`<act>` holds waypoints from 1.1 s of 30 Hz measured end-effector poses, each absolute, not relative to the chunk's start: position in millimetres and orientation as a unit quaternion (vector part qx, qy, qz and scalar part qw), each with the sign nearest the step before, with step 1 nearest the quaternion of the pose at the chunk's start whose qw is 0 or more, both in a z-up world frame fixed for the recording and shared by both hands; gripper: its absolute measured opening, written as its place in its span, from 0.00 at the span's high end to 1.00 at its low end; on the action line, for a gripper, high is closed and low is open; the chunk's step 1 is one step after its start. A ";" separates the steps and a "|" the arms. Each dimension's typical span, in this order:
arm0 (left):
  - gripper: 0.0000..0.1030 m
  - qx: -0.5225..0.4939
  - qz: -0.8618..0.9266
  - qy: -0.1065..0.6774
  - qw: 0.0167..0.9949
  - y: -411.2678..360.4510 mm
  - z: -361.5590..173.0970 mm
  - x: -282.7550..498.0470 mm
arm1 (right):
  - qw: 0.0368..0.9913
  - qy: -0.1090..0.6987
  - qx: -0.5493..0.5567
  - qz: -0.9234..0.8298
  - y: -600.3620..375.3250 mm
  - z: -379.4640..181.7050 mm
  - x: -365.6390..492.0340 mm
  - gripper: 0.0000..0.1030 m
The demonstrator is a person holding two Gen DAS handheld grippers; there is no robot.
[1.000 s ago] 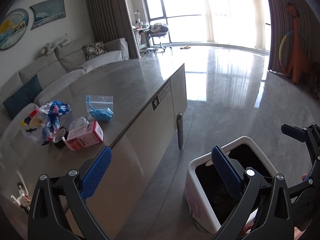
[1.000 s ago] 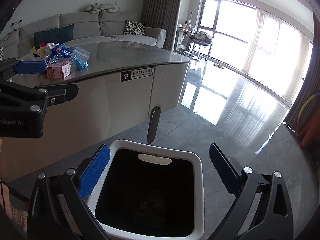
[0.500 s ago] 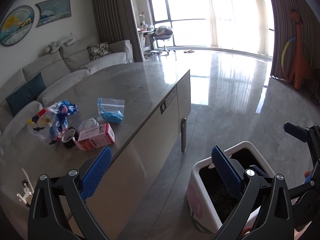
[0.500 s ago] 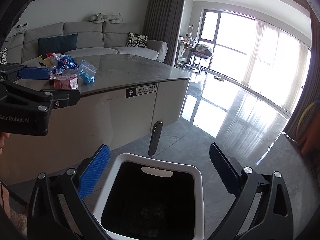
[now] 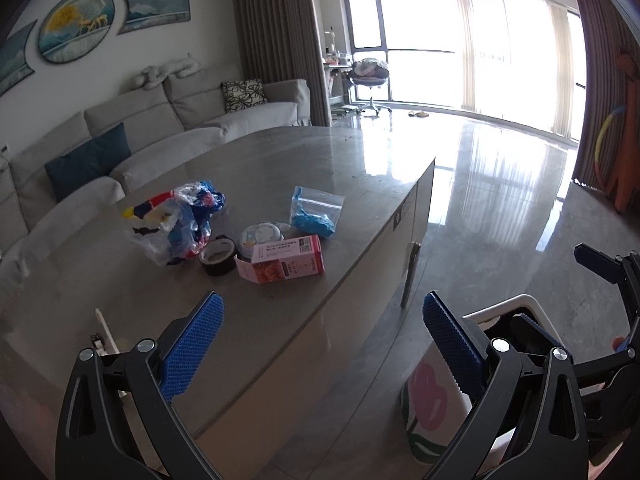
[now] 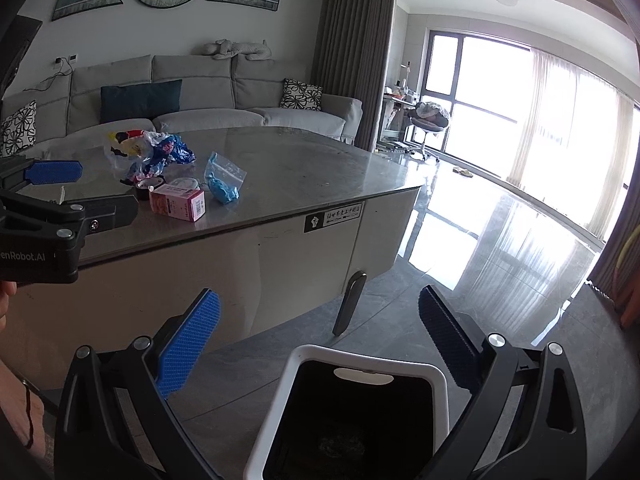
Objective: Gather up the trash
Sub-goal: 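Move both open tools back from the bin to the table, then grasp the white plastic toy frame with the left tool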
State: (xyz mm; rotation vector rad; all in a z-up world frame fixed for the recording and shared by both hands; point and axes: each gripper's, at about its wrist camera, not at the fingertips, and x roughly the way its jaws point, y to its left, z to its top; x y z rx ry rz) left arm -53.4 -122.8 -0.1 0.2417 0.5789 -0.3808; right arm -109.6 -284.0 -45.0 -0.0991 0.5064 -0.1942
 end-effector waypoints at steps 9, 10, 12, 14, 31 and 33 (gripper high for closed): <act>0.03 0.084 -0.115 0.297 0.944 -57.2 3.5 -35.8 | 0.969 0.229 -0.080 -0.041 -232.5 -26.2 -75.6 0.04; 0.03 0.080 -0.106 0.297 0.946 -49.9 4.9 -33.8 | 0.969 0.229 -0.081 -0.034 -226.9 -24.9 -71.6 0.04; 0.03 0.074 -0.089 0.298 0.948 -35.6 7.7 -29.7 | 0.970 0.226 -0.083 -0.023 -215.8 -22.5 -63.7 0.04; 0.03 0.066 -0.073 0.299 0.949 -22.4 8.5 -26.1 | 0.971 0.223 -0.087 -0.010 -204.0 -20.0 -56.7 0.04; 0.03 0.000 0.018 0.340 0.940 48.1 -9.8 4.5 | 0.968 0.218 -0.109 0.055 -135.5 -12.3 -12.9 0.04; 0.03 -0.006 0.028 0.343 0.939 51.6 -14.8 8.0 | 0.968 0.218 -0.112 0.060 -130.2 -12.4 -9.1 0.04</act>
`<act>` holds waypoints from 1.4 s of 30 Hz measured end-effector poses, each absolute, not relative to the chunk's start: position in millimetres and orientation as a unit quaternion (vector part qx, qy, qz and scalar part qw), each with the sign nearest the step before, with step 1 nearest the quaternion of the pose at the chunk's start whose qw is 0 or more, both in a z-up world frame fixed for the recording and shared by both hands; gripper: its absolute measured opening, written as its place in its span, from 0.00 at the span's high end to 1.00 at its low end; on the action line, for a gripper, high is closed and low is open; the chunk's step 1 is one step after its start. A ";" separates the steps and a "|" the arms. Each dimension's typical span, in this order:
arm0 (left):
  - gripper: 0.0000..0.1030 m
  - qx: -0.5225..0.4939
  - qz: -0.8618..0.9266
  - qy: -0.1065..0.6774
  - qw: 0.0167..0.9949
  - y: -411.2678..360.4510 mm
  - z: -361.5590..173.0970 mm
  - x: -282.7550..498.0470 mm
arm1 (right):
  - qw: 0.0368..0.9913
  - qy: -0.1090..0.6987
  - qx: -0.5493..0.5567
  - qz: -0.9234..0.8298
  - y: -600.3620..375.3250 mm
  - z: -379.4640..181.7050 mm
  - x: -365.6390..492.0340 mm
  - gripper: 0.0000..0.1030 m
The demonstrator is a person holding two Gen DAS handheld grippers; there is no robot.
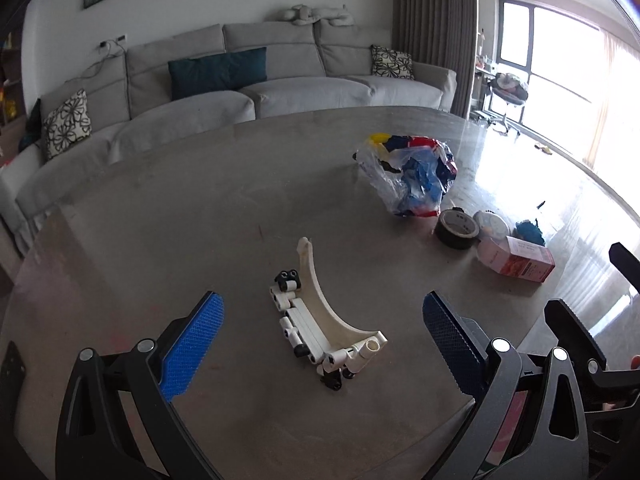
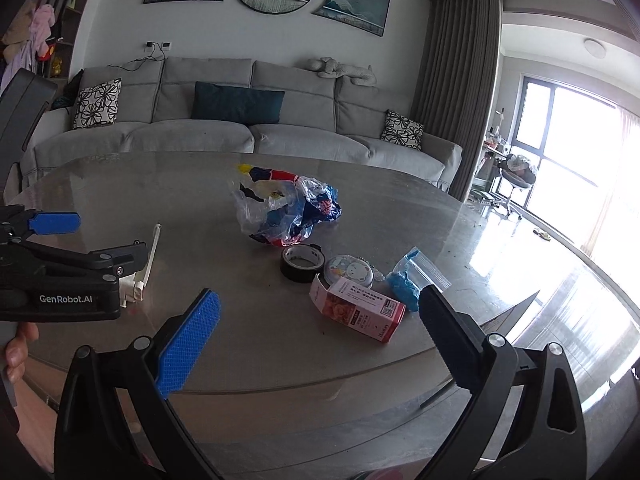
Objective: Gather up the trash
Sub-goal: 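Grasp the white plastic toy frame with the left tool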
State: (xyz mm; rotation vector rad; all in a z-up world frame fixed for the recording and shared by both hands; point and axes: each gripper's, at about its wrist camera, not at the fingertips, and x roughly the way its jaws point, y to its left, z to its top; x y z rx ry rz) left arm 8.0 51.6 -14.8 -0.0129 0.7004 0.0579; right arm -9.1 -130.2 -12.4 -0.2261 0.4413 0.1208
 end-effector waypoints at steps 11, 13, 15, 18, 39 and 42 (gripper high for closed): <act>0.03 -0.032 0.056 0.401 0.914 63.8 -43.4 34.9 | 0.965 0.222 -0.120 0.075 -117.6 -17.6 5.9 0.04; 0.03 -0.034 0.058 0.414 0.908 65.3 -49.8 39.3 | 0.965 0.221 -0.122 0.077 -115.7 -17.8 6.6 0.04; 0.03 -0.027 0.060 0.421 0.905 64.7 -54.6 42.4 | 0.964 0.221 -0.123 0.079 -114.0 -18.1 6.6 0.04; 0.03 -0.027 0.059 0.435 0.898 64.6 -62.1 47.5 | 0.964 0.221 -0.123 0.081 -113.1 -18.9 6.1 0.04; 0.13 -0.014 0.054 0.437 0.898 58.1 -66.7 62.8 | 0.962 0.231 -0.118 0.087 -114.5 -31.1 11.2 0.04; 0.29 -0.004 0.040 0.431 0.902 50.2 -63.6 59.6 | 0.962 0.231 -0.119 0.086 -114.9 -31.6 11.6 0.04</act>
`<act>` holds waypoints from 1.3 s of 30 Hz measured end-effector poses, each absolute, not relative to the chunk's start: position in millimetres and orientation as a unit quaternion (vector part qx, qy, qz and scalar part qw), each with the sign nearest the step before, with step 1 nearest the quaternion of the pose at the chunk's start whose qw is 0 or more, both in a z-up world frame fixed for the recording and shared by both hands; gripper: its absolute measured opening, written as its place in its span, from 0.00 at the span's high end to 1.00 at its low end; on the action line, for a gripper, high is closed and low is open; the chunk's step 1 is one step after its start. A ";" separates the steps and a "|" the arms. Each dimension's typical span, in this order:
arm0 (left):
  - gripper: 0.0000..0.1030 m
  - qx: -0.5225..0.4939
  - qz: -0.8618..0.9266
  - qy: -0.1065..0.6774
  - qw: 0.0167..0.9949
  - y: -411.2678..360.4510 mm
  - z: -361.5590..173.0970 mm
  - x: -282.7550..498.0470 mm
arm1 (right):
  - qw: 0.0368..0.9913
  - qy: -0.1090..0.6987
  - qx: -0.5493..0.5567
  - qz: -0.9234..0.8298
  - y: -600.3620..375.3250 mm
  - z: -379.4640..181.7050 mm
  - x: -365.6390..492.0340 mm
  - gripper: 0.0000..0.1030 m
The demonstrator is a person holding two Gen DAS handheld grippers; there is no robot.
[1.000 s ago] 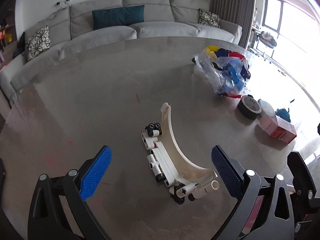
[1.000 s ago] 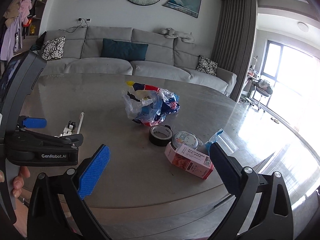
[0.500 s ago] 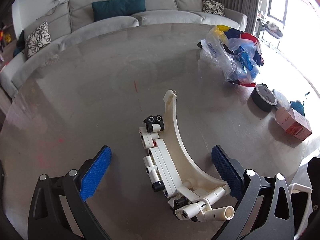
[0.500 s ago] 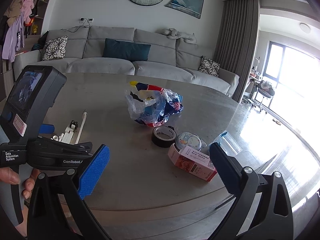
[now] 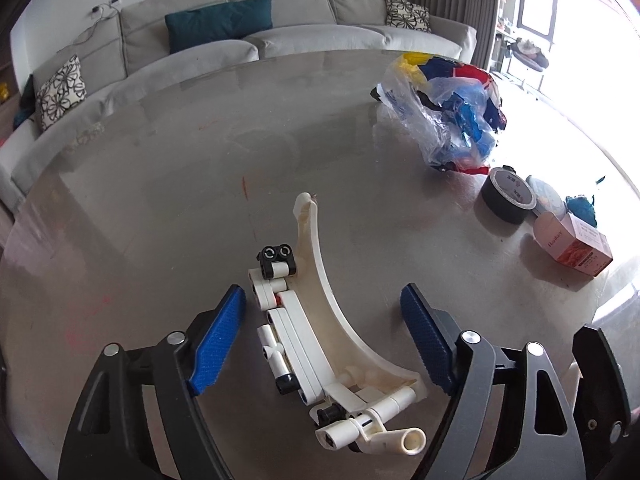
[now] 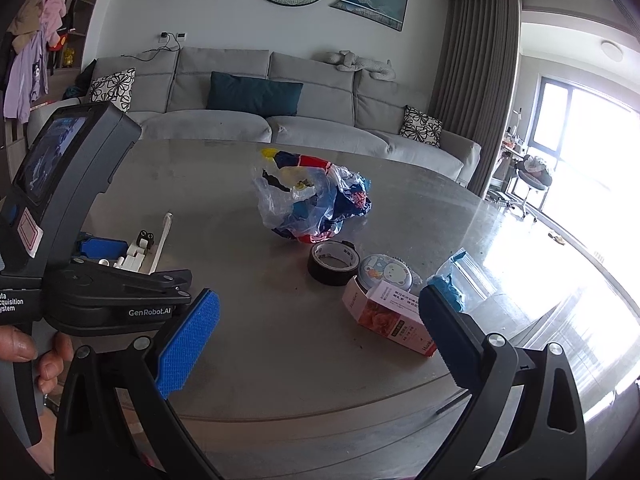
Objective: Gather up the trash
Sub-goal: 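Grasp the white plastic toy frame with the left tool, then grasp the pink box with the right tool while left lifts the toy frame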
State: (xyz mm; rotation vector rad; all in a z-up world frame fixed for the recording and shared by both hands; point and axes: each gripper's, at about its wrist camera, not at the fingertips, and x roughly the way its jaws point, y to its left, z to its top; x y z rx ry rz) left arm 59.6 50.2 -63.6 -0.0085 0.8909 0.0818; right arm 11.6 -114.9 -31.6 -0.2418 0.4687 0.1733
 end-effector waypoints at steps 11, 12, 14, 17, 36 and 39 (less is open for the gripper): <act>0.61 0.003 0.021 0.425 0.905 42.9 -57.5 51.5 | 0.962 0.231 -0.122 0.081 -117.4 -30.8 11.8 0.04; 0.61 0.002 0.022 0.423 0.906 43.8 -56.8 50.5 | 0.962 0.231 -0.122 0.081 -117.4 -30.8 11.8 0.04; 0.62 -0.002 0.024 0.418 0.908 45.5 -53.7 48.5 | 0.962 0.229 -0.122 0.081 -117.6 -30.0 11.4 0.04; 0.61 0.008 0.025 0.403 0.915 44.2 -45.8 45.6 | 0.963 0.228 -0.123 0.080 -117.9 -28.4 12.2 0.04; 0.61 0.056 0.003 0.321 0.946 19.5 4.6 51.8 | 0.962 0.227 -0.144 0.039 -152.2 -41.4 52.7 0.04; 0.61 0.052 -0.012 0.326 0.944 14.5 3.6 52.8 | 0.959 0.227 -0.158 0.058 -159.2 -46.2 63.1 0.04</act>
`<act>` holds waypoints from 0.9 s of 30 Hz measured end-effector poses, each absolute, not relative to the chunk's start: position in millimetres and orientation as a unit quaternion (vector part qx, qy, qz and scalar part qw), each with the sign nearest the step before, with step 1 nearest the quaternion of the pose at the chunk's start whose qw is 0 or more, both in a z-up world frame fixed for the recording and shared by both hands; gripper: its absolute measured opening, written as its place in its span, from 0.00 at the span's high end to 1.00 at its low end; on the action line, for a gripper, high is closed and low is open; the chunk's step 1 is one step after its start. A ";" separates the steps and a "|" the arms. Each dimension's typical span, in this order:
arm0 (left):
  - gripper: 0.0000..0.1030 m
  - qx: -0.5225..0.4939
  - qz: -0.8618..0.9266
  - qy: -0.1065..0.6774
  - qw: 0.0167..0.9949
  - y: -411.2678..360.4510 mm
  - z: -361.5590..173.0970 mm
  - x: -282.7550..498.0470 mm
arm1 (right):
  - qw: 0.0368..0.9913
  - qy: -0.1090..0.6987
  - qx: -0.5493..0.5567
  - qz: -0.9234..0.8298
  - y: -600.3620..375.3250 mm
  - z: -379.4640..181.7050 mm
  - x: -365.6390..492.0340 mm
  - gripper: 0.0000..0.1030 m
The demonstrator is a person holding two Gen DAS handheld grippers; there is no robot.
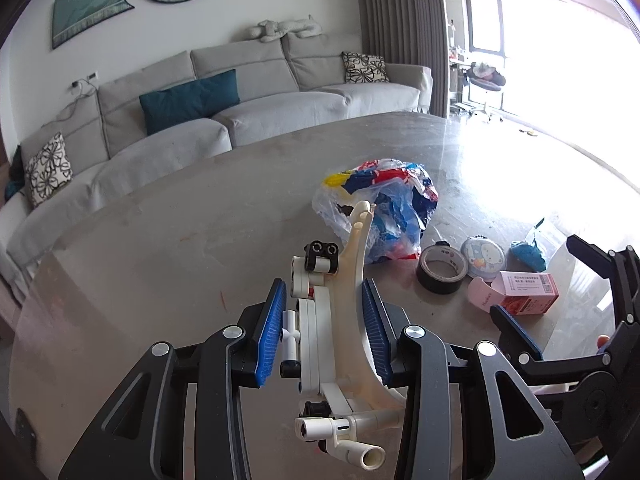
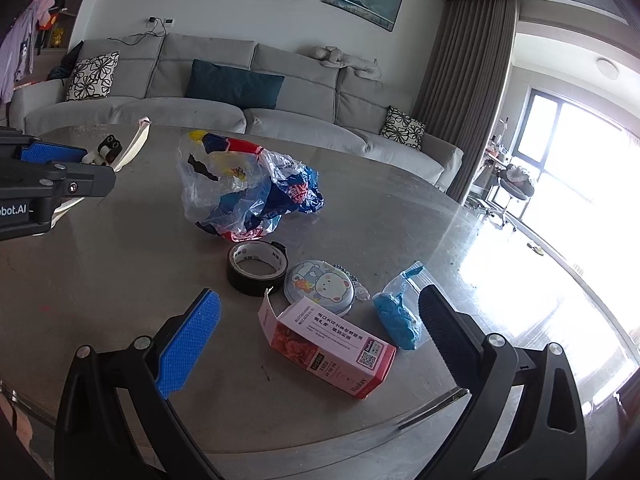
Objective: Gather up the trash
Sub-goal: 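Grasp the pink box with the right tool while left lifts the toy frame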
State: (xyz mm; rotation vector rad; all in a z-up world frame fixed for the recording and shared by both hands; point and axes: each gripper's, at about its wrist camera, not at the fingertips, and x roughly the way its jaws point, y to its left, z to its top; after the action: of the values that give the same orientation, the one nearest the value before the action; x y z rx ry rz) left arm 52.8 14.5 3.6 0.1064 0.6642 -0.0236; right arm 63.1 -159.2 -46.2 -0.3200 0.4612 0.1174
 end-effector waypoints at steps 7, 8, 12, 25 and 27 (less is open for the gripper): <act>0.61 0.052 -0.027 0.325 0.944 4.5 3.5 52.5 | 0.952 0.226 -0.180 0.102 -175.6 -54.1 77.2 0.04; 0.61 0.052 -0.028 0.326 0.944 3.9 2.3 52.4 | 0.951 0.227 -0.179 0.108 -177.8 -55.3 78.8 0.04; 0.61 0.055 -0.031 0.329 0.942 -0.9 -0.4 52.2 | 0.948 0.241 -0.167 0.127 -184.2 -62.9 86.1 0.04; 0.69 0.064 -0.030 0.319 0.945 -4.5 -1.5 52.0 | 0.949 0.261 -0.085 0.155 -186.6 -76.7 77.8 0.10; 0.69 0.064 -0.031 0.316 0.946 -4.1 -0.7 51.9 | 0.948 0.262 -0.081 0.161 -184.5 -76.0 74.2 0.19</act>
State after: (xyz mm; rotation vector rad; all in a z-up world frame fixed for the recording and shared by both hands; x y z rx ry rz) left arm 51.9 -4.1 -0.7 0.1306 0.6443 -0.0631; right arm 74.2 -184.5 -76.0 -0.1656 0.5334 0.3279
